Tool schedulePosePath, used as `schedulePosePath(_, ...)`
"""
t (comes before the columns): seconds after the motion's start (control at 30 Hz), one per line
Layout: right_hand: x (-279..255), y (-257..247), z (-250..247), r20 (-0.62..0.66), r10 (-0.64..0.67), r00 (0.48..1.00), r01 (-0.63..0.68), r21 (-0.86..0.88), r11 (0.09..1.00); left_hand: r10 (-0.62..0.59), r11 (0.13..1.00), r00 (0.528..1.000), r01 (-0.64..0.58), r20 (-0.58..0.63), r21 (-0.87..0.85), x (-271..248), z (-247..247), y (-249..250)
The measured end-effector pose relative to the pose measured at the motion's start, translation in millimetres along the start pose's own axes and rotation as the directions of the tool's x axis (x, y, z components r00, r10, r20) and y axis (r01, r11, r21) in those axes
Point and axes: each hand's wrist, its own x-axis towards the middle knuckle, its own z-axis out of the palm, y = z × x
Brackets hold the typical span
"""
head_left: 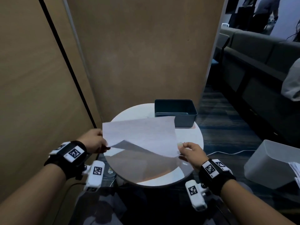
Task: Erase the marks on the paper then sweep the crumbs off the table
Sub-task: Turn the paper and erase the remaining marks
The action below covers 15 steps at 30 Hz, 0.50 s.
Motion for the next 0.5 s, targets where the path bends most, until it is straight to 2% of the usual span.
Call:
schedulePosePath(0.07, 3, -2, -9, -0.087, -0.064, 0.994, 0.043, -0.227, 0.973, -0.037, 0.996, 0.996, 0.029, 0.081, 0.090, 3, 13, -16)
schedulePosePath(0.13, 3, -8, -15, -0.112, -0.131, 0.985, 0.071, -0.431, 0.900, -0.090, 0.979, 0.986, 0.063, 0.139, 0.192, 4, 26, -27)
schedulePosePath(0.23, 3, -13, -17, -0.112, -0.199, 0.974, 0.087, -0.623, 0.778, -0.070, 0.969, 0.991, 0.040, 0.114, 0.242, 2, 49, -33)
schedulePosePath(0.33, -2, -14, -12, -0.039, -0.201, 0.979, 0.111, -0.721, 0.684, -0.049, 0.985, 0.997, 0.038, 0.063, 0.166, 2, 70, -30)
schedulePosePath(0.5, -19, -9, 13, 0.148, -0.277, 0.949, 0.236, -0.918, 0.318, -0.078, 0.993, 0.996, 0.074, 0.037, 0.094, -4, 98, -29)
